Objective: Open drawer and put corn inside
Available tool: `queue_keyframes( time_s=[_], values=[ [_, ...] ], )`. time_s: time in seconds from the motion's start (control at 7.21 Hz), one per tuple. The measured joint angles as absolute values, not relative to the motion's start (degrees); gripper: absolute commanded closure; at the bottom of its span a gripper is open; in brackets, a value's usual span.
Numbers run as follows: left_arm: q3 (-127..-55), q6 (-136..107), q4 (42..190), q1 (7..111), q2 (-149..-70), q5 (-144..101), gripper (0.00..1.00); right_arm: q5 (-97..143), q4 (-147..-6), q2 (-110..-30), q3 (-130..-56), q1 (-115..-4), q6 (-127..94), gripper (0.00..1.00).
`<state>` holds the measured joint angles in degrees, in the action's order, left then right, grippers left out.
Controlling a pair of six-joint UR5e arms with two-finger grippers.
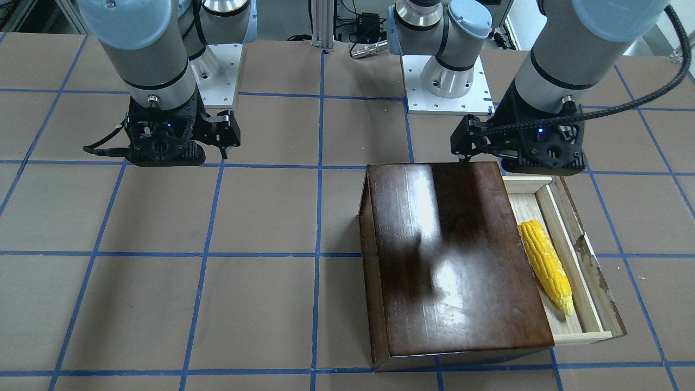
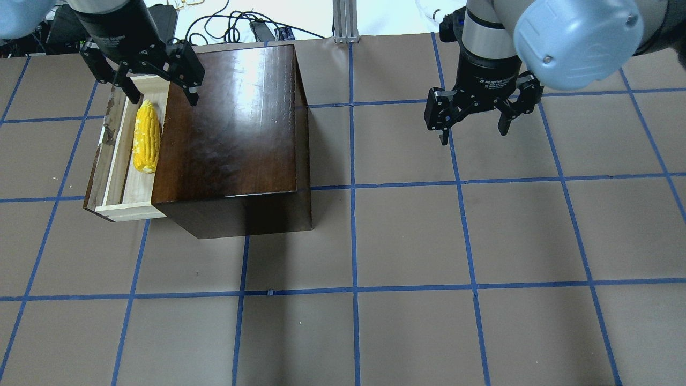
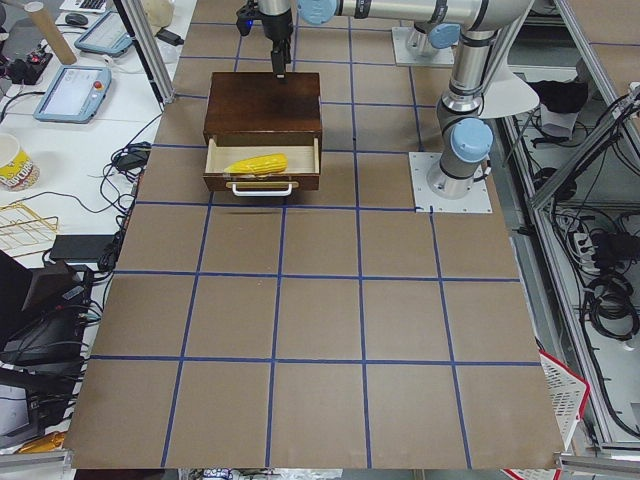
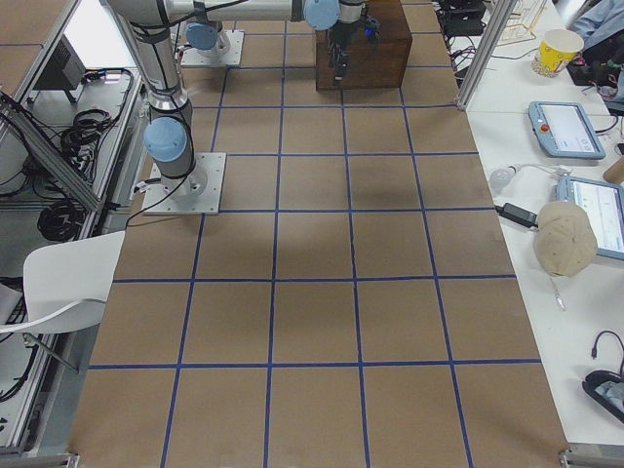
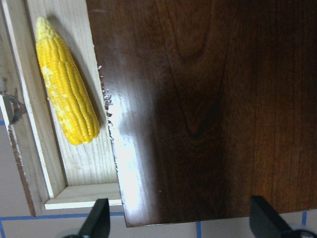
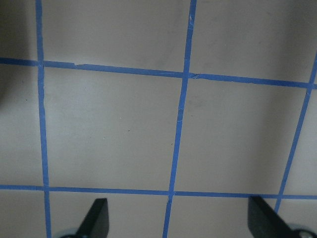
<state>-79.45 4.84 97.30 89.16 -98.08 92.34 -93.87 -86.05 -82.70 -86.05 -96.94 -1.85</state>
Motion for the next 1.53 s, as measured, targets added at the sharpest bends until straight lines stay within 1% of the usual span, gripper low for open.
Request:
queue_keyframes(
  time_s=[0.42, 0.69, 1.53],
  values=[
    [-86.4, 4.3, 93.6, 89.8, -94.3, 90.8, 0.0, -93.9, -86.0, -82.7, -86.0, -96.9, -1.8, 0.0],
    [-89.4, 4.4, 92.5, 89.7, -91.9, 90.6, 0.0, -93.9, -86.0, -82.7, -86.0, -96.9, -1.8, 0.0],
    [-90.2, 4.5, 92.1, 89.5, -91.5, 90.2, 0.0, -93.9, -86.0, -82.7, -86.0, -96.9, -1.8, 0.0]
  ],
)
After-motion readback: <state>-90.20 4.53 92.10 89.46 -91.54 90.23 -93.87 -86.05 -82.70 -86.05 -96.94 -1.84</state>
